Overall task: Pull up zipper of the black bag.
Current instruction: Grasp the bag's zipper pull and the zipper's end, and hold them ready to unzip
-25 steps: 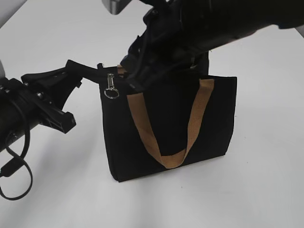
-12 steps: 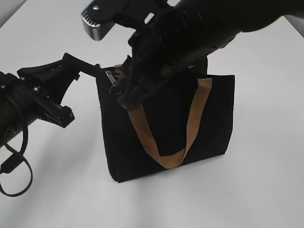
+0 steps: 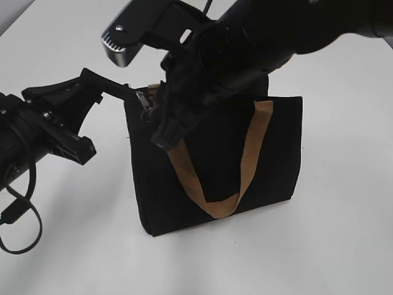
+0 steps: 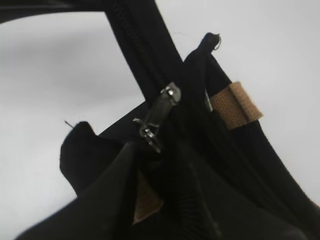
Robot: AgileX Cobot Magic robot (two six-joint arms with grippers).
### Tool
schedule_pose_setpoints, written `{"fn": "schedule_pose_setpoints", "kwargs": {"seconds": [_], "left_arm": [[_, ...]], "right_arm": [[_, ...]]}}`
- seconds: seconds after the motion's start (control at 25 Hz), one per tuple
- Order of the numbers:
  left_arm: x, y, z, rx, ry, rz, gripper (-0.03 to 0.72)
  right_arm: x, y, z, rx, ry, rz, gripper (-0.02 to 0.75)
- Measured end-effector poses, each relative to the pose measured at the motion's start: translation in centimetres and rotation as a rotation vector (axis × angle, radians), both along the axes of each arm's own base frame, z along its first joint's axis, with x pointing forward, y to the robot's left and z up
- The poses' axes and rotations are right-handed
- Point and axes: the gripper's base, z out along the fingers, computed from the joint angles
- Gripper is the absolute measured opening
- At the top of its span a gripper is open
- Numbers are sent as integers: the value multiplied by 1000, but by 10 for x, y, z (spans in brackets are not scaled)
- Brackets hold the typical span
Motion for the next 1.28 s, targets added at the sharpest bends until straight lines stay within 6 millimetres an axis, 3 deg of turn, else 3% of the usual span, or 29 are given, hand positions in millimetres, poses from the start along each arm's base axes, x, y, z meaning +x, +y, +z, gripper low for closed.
{"fn": "schedule_pose_setpoints", "kwargs": {"seconds": [0.4, 0.72, 1.28], "left_arm": [[0, 0, 0, 0, 0, 0, 11], [0, 0, 0, 0, 0, 0, 11], [1, 2, 0, -13, 6, 28, 11]], "right_arm": [[6, 5, -9, -2, -23, 12, 188], [6, 5, -10, -18, -33, 34, -1], [-3, -4, 5, -66, -40, 73, -1]]}}
